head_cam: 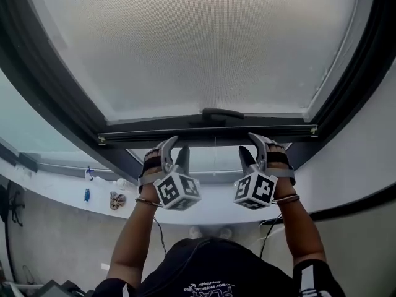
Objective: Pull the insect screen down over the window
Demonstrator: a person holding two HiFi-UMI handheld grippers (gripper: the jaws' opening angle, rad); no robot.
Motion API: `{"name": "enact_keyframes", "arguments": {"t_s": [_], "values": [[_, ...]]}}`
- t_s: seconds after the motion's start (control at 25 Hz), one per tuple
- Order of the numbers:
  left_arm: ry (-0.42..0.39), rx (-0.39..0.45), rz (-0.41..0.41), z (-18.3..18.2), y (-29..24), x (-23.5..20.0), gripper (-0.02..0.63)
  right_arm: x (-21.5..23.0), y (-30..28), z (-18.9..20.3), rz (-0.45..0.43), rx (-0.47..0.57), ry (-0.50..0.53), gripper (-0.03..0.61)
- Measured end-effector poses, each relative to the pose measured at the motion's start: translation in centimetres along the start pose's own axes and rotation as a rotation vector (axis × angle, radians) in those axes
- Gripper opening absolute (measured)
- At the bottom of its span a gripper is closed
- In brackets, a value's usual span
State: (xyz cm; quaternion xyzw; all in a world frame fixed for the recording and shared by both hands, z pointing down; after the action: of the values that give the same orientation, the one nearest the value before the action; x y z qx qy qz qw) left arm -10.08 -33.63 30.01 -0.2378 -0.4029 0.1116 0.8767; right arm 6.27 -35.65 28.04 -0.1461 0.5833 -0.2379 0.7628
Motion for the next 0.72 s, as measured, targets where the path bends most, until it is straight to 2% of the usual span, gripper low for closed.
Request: {"name": "enact_keyframes", "arguments": {"t_s": [0.16, 0.24, 0.36, 0.52, 0.56, 0.72], "values": [[0.328, 0.139, 0.111, -2.2, 2.4, 0.2, 0.16, 0.7, 2.2, -1.0, -0.006, 0.132, -0.18, 0.206], [0.437, 0.19, 0.136, -2.9, 3.2, 0.2, 0.16, 1.1, 3.1, -1.4, 0.008, 0.19, -0.258, 0.206], [0.509, 0.236, 0.094, -3.3, 4.8, -0.1, 0.148, 1.5, 4.6, -1.9, 0.015, 0.252, -0.356, 0.165], [0.582, 0.278, 0.015, -3.2, 7.2, -0.8, 0.068, 1.6, 6.7, -2.2, 0.025, 0.29, -0.463, 0.096], [0.596, 0.29, 0.002, -3.1, 7.7, -0.9, 0.053, 1.7, 7.2, -2.3, 0.033, 0.294, -0.486, 0.062], [0.657, 0.318, 0.008, -2.0, 9.8, -0.5, 0.003, 1.1, 9.6, -2.7, 0.064, 0.305, -0.565, 0.006]]}}
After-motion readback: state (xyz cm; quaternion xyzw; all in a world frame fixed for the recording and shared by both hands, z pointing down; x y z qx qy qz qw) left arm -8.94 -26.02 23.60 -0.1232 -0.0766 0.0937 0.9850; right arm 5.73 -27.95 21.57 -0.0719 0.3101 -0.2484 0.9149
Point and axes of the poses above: the fingertips, and each gripper's own axes: y backward along the fingers, x to its right, z out of its underside, the point moved 1 cm from there along y, backward along the fingers, and after that the axes turned 5 degrees about -x, right-handed, at the moved point
